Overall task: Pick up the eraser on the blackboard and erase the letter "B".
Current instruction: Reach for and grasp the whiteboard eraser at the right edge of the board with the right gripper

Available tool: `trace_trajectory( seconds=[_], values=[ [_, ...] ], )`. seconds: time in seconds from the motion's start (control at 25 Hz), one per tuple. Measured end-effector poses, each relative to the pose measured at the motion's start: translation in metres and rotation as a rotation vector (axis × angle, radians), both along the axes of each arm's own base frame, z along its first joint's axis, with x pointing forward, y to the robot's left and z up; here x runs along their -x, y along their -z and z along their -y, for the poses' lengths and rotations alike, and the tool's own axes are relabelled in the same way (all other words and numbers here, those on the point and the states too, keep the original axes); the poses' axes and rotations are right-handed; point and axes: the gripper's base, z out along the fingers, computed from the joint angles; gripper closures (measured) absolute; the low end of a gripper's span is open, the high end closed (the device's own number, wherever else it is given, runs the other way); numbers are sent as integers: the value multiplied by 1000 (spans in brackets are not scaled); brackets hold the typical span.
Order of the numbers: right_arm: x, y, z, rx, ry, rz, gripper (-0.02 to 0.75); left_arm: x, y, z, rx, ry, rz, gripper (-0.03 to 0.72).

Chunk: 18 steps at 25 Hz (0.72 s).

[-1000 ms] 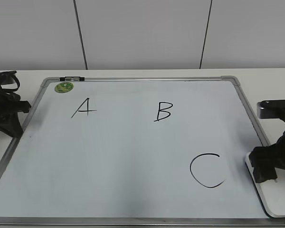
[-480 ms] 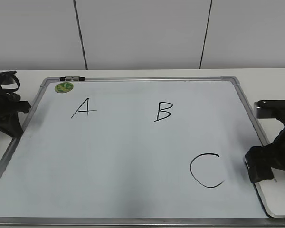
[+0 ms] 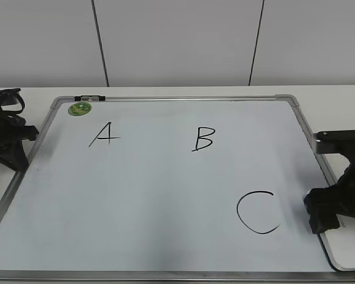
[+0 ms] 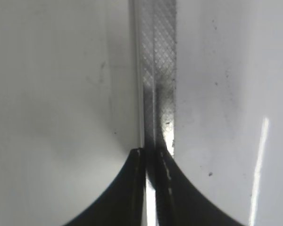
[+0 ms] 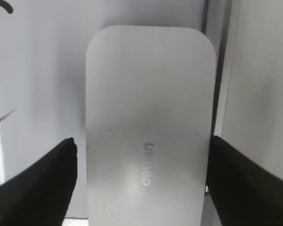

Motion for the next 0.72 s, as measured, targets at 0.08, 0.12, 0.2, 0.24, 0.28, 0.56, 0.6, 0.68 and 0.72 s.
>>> trace_trajectory(
  seconds=[0.08, 0.12, 0.2, 0.24, 0.28, 0.56, 0.6, 0.68, 0.72],
  values=[
    [-1, 6, 0, 6, -3, -23, 98, 0, 0, 0, 0, 0, 0, 678],
    [-1, 8, 0, 7, -3, -27, 100, 0, 0, 0, 0, 0, 0, 678],
    [-2, 9, 0, 6, -3, -21, 108, 0, 0, 0, 0, 0, 0, 678],
    [-3, 9, 0, 7, -5, -19, 114, 0, 0, 0, 0, 0, 0, 678],
    [-4, 9, -1, 6, -5, -16, 122, 0, 0, 0, 0, 0, 0, 678],
    [-6, 7, 0, 10, -6, -16, 160, 0, 0, 0, 0, 0, 0, 678],
    [-6, 7, 0, 11, -7, -17, 162, 0, 0, 0, 0, 0, 0, 678],
    [-5, 7, 0, 12, -7, -19, 173, 0, 0, 0, 0, 0, 0, 678],
    [-6, 7, 0, 13, -9, -18, 179, 0, 0, 0, 0, 0, 0, 678]
  ],
)
